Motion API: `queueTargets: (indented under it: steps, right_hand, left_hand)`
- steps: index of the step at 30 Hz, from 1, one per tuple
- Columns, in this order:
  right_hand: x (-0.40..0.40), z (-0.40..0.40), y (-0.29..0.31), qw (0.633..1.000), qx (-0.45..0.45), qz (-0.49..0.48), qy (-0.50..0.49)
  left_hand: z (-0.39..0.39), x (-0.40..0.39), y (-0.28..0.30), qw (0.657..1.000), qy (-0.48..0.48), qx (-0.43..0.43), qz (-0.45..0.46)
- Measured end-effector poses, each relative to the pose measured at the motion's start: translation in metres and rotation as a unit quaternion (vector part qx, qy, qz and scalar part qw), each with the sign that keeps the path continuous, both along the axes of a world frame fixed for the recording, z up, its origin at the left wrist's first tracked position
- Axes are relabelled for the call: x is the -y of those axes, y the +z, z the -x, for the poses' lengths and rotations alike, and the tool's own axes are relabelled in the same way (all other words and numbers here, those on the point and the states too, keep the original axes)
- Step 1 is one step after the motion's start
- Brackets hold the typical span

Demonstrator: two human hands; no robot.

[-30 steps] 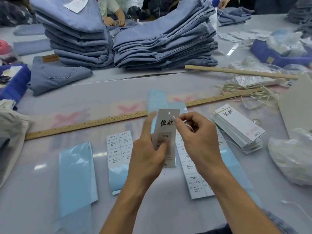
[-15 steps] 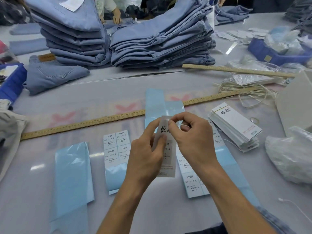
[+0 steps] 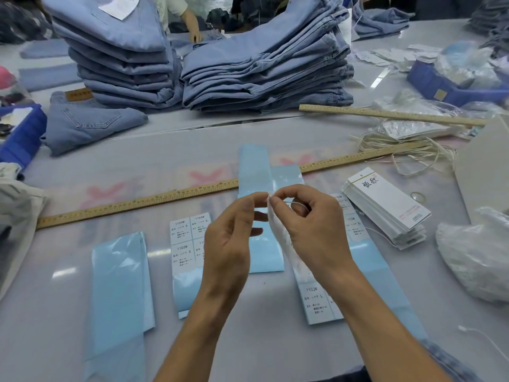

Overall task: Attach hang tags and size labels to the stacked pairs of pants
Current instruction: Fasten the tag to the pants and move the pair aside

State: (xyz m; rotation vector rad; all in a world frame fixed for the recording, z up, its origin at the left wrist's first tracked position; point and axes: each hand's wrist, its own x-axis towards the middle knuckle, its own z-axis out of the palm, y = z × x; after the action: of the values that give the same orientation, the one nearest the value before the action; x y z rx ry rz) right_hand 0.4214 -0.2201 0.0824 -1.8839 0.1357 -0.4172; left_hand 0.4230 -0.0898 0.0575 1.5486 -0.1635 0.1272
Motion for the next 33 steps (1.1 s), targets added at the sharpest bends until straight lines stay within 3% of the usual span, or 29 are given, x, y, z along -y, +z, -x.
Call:
queueTargets:
  steps: [3,8,13,19,24,26,29,30,33]
  right_hand:
    - [-0.004,0.001,0.0,0.999,0.014,0.028,0.027]
    - [-0.007,0.001,-0.003,0.996,0.019,0.067,0.051]
    - [-0.009,0.001,-0.004,0.996,0.013,0.06,0.061]
    - [-0.011,0.0,-0.006,0.998,0.001,0.037,0.052]
    - [-0.006,-0.002,-0.004,0.996,-0.002,0.088,-0.021]
    - [-0.002,-0.003,0.004,0.996,0.052,0.061,-0.043]
    - [-0.002,-0.002,0.01,0.993,0.092,0.063,0.03]
    - [-0.003,-0.001,0.009,0.991,0.09,0.077,0.055]
    - [-0.005,0.002,0.003,0.985,0.072,0.127,0.095]
  left_hand:
    - [-0.005,-0.004,0.001,0.998,0.032,-0.027,0.053]
    - [-0.006,-0.006,-0.002,0.995,0.065,-0.026,0.066]
    - [-0.007,-0.005,-0.006,0.995,0.096,-0.005,0.029]
    - [-0.008,-0.003,-0.009,0.996,0.079,-0.043,-0.002]
    - [-0.004,-0.005,-0.001,0.973,0.177,0.05,-0.14]
    - [-0.001,-0.006,0.004,0.93,0.206,0.151,-0.263]
    - [0.004,-0.003,0.009,0.86,0.221,0.253,-0.385]
    - [0.004,-0.002,0.01,0.856,0.219,0.257,-0.392]
    - [0.004,-0.003,0.008,0.885,0.22,0.207,-0.354]
